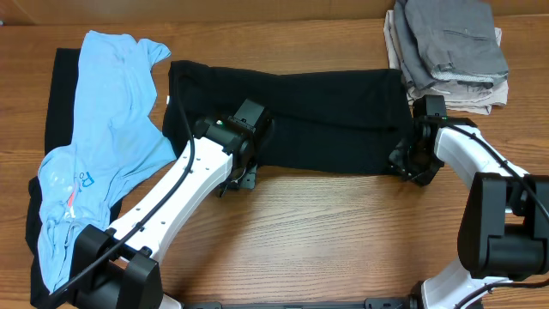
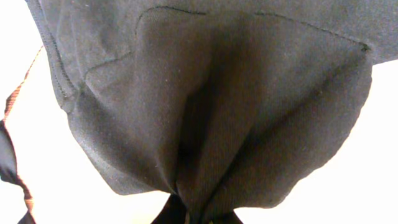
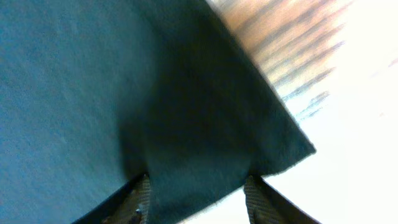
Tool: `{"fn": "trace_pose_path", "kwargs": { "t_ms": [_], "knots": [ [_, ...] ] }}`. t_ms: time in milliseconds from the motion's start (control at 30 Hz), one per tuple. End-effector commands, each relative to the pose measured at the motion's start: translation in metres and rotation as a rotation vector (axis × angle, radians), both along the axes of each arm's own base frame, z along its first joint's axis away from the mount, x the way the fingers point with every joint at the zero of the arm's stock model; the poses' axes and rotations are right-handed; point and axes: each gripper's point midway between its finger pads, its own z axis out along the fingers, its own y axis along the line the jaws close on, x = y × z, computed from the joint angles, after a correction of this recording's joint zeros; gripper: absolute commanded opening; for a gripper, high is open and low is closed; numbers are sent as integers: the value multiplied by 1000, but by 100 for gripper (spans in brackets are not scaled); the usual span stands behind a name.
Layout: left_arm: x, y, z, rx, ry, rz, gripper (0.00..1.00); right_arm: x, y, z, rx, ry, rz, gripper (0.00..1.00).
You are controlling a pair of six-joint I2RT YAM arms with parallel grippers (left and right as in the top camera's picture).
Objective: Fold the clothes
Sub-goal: 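Fold the near half of the black shirt up over the far half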
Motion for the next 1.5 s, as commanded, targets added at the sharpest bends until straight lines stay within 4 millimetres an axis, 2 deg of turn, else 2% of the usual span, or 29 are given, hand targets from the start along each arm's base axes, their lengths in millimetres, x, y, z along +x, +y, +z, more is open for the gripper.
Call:
{"fn": "trace_pose_path", "kwargs": {
  "t_ms": [0, 167, 233, 267, 300, 367, 500, 600, 800, 900, 1067, 1200, 1400, 1467],
  "knots": [
    [8, 6, 6, 24, -29, -4, 4, -22, 10, -15, 65, 84, 20, 60],
    [10, 6, 6, 26, -38, -4, 4, -19, 14, -13, 88, 74, 37, 64],
    [11, 6, 6, 26, -40, -4, 4, -14, 13, -13, 86, 53, 37, 60],
    [11, 6, 6, 28, -41, -3, 4, -11, 13, -13, 82, 42, 37, 54],
    [11, 7, 6, 30, -42, -3, 4, -9, 11, -13, 72, 33, 28, 42],
    [10, 7, 6, 34, -39, -3, 4, -8, 8, -14, 54, 30, 14, 4],
    [4, 11, 6, 47, -14, -3, 4, -21, 8, -12, 55, 84, 1, 4],
    [-5, 15, 6, 66, 23, -4, 4, -38, 9, -2, 58, 136, 0, 4],
    [-27, 28, 8, 117, 115, -7, 4, -69, 10, 45, 54, 155, 1, 4],
    [-27, 34, 10, 151, 113, -9, 4, -78, 7, 67, 27, 123, 6, 4],
    [0, 49, 13, 199, 7, 12, 4, -69, 6, 75, 25, 54, 44, 4],
    [31, 57, 8, 121, -64, 50, 4, -47, 6, 75, 22, -35, 69, 4],
    [80, 66, -6, 3, -154, 58, 4, -17, 4, 77, 8, -153, 90, 10],
    [88, 66, -15, -15, -153, 48, 4, -8, 4, 76, 8, -178, 104, 11]
  ]
}}
